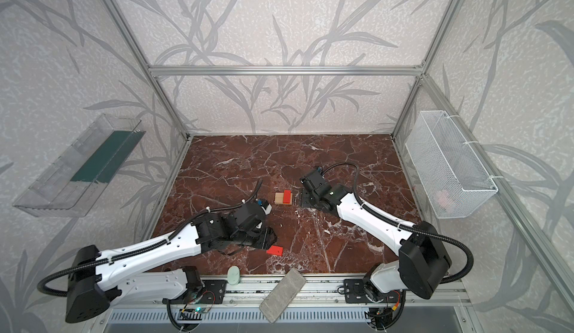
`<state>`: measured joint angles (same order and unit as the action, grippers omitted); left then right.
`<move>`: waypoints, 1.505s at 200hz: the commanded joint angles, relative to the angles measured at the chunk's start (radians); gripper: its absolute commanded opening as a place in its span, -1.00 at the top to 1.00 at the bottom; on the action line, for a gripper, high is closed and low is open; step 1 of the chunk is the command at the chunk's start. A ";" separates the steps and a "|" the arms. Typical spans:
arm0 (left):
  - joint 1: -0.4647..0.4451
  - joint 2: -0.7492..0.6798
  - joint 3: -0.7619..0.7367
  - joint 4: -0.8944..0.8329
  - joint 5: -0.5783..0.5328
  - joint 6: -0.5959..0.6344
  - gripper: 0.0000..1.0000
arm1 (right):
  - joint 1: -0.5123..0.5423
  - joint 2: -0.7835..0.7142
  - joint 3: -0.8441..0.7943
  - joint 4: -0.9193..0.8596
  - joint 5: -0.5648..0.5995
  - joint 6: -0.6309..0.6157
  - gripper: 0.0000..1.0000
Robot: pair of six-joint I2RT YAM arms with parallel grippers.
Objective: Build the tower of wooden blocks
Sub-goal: 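Open the right gripper and raise it while the left gripper reaches toward another red block, then lower the left gripper over the red block near the robot and grasp it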
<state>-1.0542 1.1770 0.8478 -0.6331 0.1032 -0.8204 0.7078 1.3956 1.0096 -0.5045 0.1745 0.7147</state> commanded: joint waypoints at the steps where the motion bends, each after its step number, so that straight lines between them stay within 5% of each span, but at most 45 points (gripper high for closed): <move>1: -0.068 0.059 -0.022 0.041 -0.014 -0.138 -0.13 | -0.012 -0.071 -0.041 0.042 0.008 0.013 -0.43; 53: -0.162 0.136 -0.073 0.164 -0.027 -0.287 -0.15 | -0.029 -0.179 -0.145 0.073 0.014 0.027 -0.45; 121: -0.167 0.147 -0.149 0.218 -0.042 -0.360 -0.26 | -0.052 -0.260 -0.206 0.075 0.021 0.037 -0.48; 209: -0.117 0.087 -0.228 0.273 -0.124 -0.362 -0.47 | -0.059 -0.250 -0.212 0.080 0.017 0.040 -0.48; 301: -0.088 0.180 -0.189 0.334 -0.032 -0.311 -0.52 | -0.058 -0.217 -0.201 0.082 0.004 0.037 -0.49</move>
<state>-1.1542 1.3178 0.6361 -0.3096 0.0505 -1.1511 0.6533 1.1683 0.8043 -0.4294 0.1753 0.7517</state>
